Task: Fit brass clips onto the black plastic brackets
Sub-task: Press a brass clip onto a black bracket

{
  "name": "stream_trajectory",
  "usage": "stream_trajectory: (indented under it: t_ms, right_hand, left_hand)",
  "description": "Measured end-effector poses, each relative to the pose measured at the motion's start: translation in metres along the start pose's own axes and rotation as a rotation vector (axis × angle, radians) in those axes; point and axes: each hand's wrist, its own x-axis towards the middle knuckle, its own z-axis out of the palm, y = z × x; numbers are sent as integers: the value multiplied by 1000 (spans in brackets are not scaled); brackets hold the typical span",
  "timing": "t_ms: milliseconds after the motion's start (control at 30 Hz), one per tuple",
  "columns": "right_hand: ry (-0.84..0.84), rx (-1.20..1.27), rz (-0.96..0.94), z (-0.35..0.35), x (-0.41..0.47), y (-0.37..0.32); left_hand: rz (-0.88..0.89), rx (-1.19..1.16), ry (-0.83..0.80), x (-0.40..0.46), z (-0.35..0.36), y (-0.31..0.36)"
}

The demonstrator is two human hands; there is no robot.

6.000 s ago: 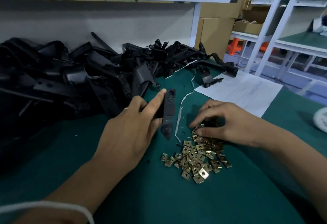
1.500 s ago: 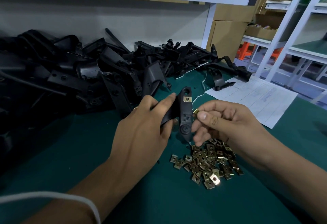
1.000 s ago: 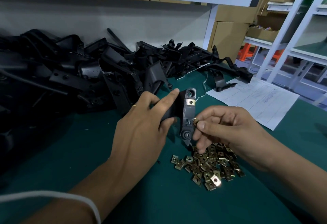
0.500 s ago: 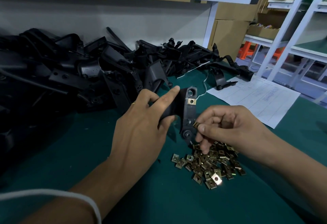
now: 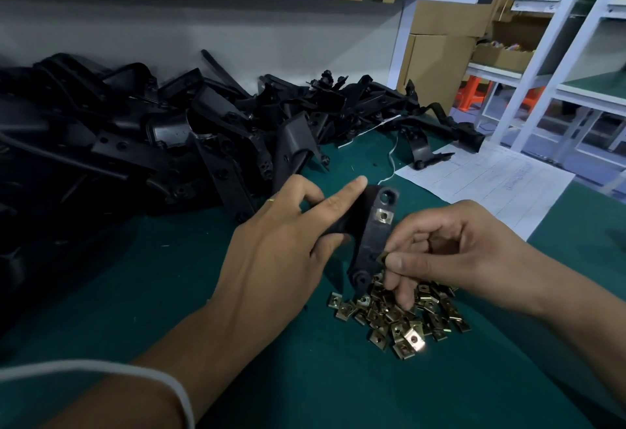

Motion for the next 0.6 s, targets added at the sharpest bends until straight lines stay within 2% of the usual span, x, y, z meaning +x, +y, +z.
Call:
stream_trajectory:
  t_ms: [100, 200, 333, 600]
  right_hand:
    - [0, -125, 20, 2, -4, -2]
    - [50, -138, -20, 4, -5, -3]
    - [61, 45, -80, 2, -4, -3]
    - [70, 368, -52, 11, 2, 7]
  left_hand:
    - [31, 53, -26, 1, 0, 4]
    - [27, 67, -32, 1, -1, 4]
    - [7, -14, -2, 0, 0, 2]
    - [51, -119, 4, -2, 0, -5]
